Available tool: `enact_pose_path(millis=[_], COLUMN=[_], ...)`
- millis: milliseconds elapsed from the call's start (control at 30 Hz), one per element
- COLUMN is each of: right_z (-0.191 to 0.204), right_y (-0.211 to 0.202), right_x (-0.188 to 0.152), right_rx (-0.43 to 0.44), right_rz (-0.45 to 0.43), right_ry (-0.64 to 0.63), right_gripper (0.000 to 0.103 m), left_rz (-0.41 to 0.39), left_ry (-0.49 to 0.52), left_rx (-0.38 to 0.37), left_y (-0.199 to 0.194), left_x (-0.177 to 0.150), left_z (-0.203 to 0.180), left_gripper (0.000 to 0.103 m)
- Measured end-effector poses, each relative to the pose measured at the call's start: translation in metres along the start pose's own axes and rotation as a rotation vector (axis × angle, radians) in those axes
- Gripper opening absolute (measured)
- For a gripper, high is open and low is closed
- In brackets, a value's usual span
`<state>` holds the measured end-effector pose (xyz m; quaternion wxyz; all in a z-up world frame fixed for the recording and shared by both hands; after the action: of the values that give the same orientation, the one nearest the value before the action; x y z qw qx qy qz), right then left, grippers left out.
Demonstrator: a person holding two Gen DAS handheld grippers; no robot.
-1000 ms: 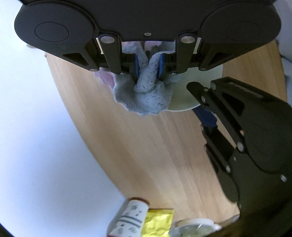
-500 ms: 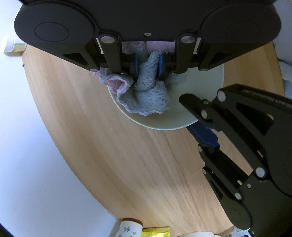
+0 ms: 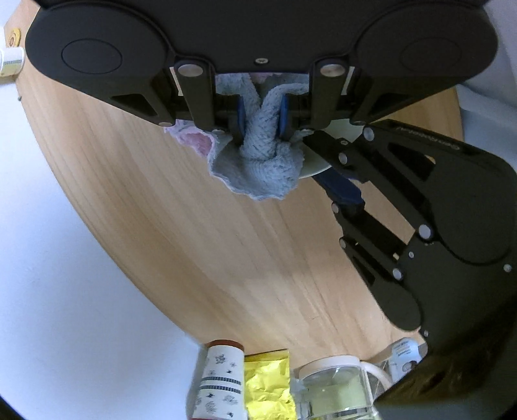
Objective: Clean bowl
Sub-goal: 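Rub the grey cloth around the bowl wall with the right gripper while the left holds the bowl, then wipe the bowl rim area with the grey cloth in the right gripper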
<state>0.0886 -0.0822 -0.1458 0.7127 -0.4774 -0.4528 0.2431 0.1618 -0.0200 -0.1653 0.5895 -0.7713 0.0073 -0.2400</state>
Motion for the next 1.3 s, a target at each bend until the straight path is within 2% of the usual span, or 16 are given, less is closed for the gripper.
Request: enact_pose_path(millis=[133, 233, 500, 600, 667, 833, 933, 1067, 1300], right_z=[-0.025, -0.040, -0.040, -0.040, -0.042, -0.051, -0.046, -0.036, -0.041], right_y=[0.026, 0.019, 0.017, 0.008, -0.004, -0.037, -0.027, -0.002, 0.012], right_x=[0.013, 0.001, -0.016, -0.020, -0.021, -0.017, -0.010, -0.007, -0.019], right_rx=[0.019, 0.010, -0.019, -0.049, -0.053, 0.043, 0.112, 0.178, 0.172], right_rz=[0.010, 0.028, 0.112, 0.148, 0.143, 0.045, 0.029, 0.070, 0.148], right_ry=[-0.007, -0.027, -0.044, -0.043, -0.025, 0.086, 0.057, 0.018, -0.002], right_gripper=[0.022, 0.022, 0.022, 0.022, 0.022, 0.022, 0.022, 0.022, 0.022], left_rz=[-0.004, -0.004, -0.002, 0.004, 0.006, 0.003, 0.002, 0.001, 0.004], left_ry=[-0.002, -0.030, -0.029, -0.033, -0.036, -0.060, -0.075, -0.104, -0.125], left_rx=[0.015, 0.003, 0.025, 0.030, 0.030, 0.013, 0.009, 0.008, 0.010], left_y=[-0.001, -0.001, -0.003, -0.002, -0.002, -0.002, -0.004, -0.004, -0.002], left_x=[0.000, -0.001, -0.001, 0.000, 0.001, -0.001, -0.002, -0.003, -0.004], left_z=[0.000, 0.004, 0.001, -0.002, -0.002, -0.001, 0.001, 0.002, 0.002], left_gripper=[0.014, 0.014, 0.014, 0.014, 0.014, 0.014, 0.014, 0.013, 0.013])
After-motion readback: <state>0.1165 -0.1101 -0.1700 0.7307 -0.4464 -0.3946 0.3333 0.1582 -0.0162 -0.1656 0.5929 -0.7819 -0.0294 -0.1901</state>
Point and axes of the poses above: each gripper's, at about its wrist camera, not at the fingertips, and y roughly the way its jaws point, z to its left, x to its top, the point moved 4 cm from there along y, roughly the way its jaws point, and after that the axes turned 5 degrees about x, right-handed, at the moved point
